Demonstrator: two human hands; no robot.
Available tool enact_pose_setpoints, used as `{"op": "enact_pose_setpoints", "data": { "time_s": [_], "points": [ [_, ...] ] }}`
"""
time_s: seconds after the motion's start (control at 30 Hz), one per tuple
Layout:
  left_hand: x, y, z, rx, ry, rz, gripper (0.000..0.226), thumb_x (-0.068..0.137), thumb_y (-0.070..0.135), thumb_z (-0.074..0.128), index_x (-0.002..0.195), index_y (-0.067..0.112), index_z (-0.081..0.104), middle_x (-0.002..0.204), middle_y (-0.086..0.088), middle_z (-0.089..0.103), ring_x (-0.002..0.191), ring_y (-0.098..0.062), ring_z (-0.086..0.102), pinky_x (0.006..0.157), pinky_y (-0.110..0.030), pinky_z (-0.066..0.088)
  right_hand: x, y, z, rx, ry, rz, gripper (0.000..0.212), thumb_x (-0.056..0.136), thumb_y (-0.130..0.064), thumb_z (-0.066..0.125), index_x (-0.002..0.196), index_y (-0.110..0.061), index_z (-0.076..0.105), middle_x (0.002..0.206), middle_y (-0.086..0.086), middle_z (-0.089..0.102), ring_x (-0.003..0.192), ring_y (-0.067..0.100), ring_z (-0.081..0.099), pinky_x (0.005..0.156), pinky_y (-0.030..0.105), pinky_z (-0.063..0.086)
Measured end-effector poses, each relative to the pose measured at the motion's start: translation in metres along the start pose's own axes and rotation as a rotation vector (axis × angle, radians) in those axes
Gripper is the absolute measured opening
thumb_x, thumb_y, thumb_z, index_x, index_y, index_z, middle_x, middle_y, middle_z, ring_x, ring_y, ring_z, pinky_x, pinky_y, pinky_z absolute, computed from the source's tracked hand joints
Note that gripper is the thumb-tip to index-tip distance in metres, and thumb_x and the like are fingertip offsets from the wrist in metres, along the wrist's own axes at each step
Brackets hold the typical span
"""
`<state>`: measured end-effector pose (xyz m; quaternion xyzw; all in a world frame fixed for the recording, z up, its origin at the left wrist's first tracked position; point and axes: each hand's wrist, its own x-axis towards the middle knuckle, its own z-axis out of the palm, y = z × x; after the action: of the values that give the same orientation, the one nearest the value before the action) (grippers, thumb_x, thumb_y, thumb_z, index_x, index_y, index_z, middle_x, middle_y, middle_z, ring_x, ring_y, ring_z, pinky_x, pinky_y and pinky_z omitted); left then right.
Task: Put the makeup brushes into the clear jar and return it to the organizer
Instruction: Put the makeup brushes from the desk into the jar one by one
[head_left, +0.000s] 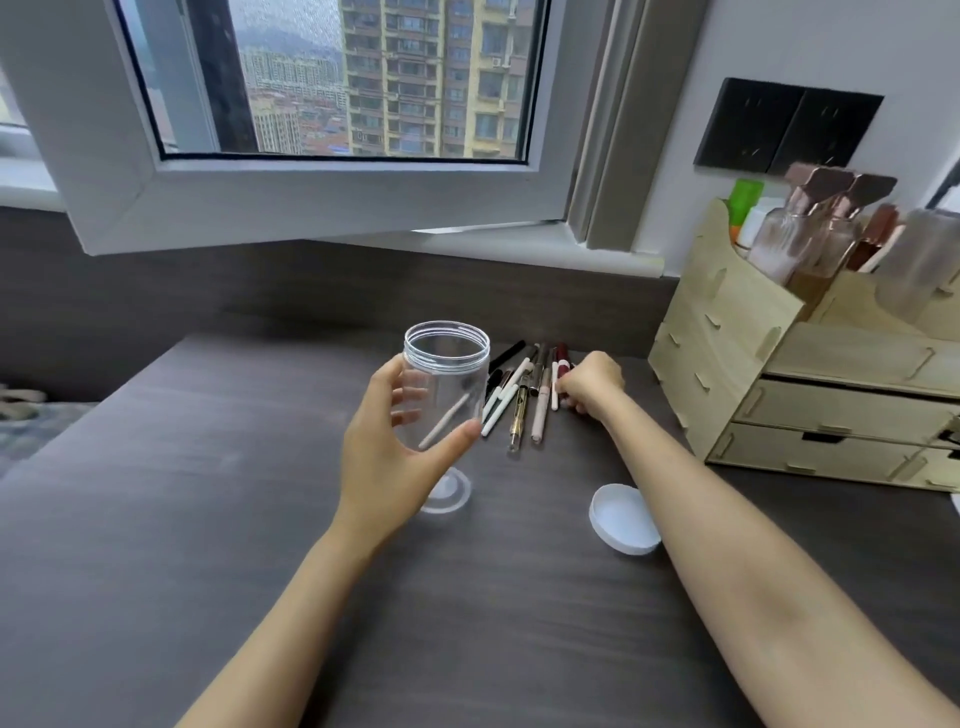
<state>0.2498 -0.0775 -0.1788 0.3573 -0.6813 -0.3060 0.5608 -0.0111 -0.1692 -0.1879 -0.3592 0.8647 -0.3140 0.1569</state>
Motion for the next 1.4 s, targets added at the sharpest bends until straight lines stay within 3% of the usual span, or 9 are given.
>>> {"op": "enact_pose_setpoints", "data": {
  "time_s": [0.17,0.37,0.53,0.7,0.83,0.93,1.1,1.23,1.4],
  "points": [
    [-0.008,-0.002,0.003,0.008,-0.080,-0.013,0.068,0.055,0.053,0.076,0.112,0.056,0.039,0.108,0.026,0.057,0.098,0.003,0.059,0.081,-0.009,0.047,-0.029,-0.009,-0.035,0.466,-0.179,0.095,0.017,0.083,0.004,0.054,0.073,-0.009,0.049,0.056,0.009,0.054,0.027,0.012,0.051,0.028,0.016,0.041],
    [-0.013,0.001,0.003,-0.006,-0.122,-0.002,0.074,0.056,0.052,0.076,0.118,0.051,0.037,0.113,0.020,0.059,0.101,-0.003,0.062,0.084,-0.009,0.045,-0.127,-0.040,-0.100,0.927,-0.384,-0.261,0.014,0.084,0.011,0.051,0.080,-0.002,0.054,0.064,0.010,0.068,0.046,0.011,0.067,0.045,0.020,0.054],
    [-0.015,0.005,0.002,0.003,-0.162,0.005,0.071,0.057,0.052,0.076,0.118,0.049,0.039,0.113,0.031,0.056,0.100,0.001,0.060,0.088,-0.014,0.047,-0.192,-0.060,-0.104,0.533,-0.266,-0.666,0.017,0.076,-0.001,0.064,0.073,-0.012,0.051,0.061,0.002,0.062,0.053,0.012,0.060,0.048,0.026,0.049],
    [-0.016,0.007,-0.001,0.016,-0.187,0.014,0.071,0.058,0.051,0.077,0.119,0.048,0.039,0.116,0.029,0.057,0.103,-0.005,0.062,0.090,-0.018,0.048,-0.194,-0.069,-0.102,0.136,-0.184,-0.700,0.019,0.075,-0.023,0.060,0.072,-0.006,0.069,0.056,-0.004,0.060,0.060,0.012,0.052,0.065,0.040,0.048],
    [-0.014,0.005,-0.001,0.014,-0.213,0.014,0.076,0.058,0.052,0.076,0.124,0.036,0.042,0.115,0.024,0.059,0.104,-0.005,0.061,0.091,-0.020,0.049,-0.194,-0.075,-0.109,-0.041,-0.278,-0.779,0.012,0.079,-0.023,0.067,0.069,-0.018,0.071,0.057,-0.012,0.059,0.055,0.004,0.052,0.054,0.019,0.038],
    [-0.013,0.005,-0.001,0.008,-0.211,0.014,0.075,0.057,0.053,0.076,0.122,0.040,0.042,0.114,0.027,0.059,0.103,-0.004,0.060,0.089,-0.016,0.048,-0.188,-0.080,-0.110,-0.144,-0.257,-0.827,0.013,0.077,-0.029,0.070,0.069,-0.018,0.072,0.058,-0.013,0.058,0.055,0.004,0.053,0.054,0.018,0.037],
    [-0.012,0.005,-0.003,0.019,-0.214,0.017,0.070,0.057,0.053,0.076,0.116,0.052,0.038,0.109,0.040,0.055,0.101,0.000,0.060,0.086,-0.011,0.047,-0.183,-0.087,-0.111,-0.279,-0.332,-0.836,0.019,0.077,-0.033,0.072,0.072,-0.015,0.075,0.050,-0.013,0.052,0.048,0.004,0.047,0.049,0.016,0.032],
    [-0.010,0.004,-0.006,-0.006,-0.200,0.012,0.071,0.055,0.050,0.076,0.116,0.049,0.040,0.109,0.040,0.055,0.100,0.003,0.060,0.085,-0.010,0.046,-0.155,-0.076,-0.112,0.122,-0.284,-0.664,0.023,0.081,-0.028,0.067,0.072,-0.009,0.075,0.057,-0.004,0.061,0.052,0.004,0.050,0.053,0.017,0.041],
    [-0.006,0.001,-0.008,-0.024,-0.152,-0.033,0.070,0.053,0.050,0.076,0.114,0.051,0.041,0.107,0.034,0.057,0.100,-0.002,0.061,0.084,-0.009,0.046,-0.107,-0.039,-0.046,-0.189,-0.132,-0.367,0.027,0.078,-0.022,0.063,0.053,-0.012,0.062,0.082,0.016,0.075,0.074,0.027,0.066,0.070,0.029,0.050]
  ]
}}
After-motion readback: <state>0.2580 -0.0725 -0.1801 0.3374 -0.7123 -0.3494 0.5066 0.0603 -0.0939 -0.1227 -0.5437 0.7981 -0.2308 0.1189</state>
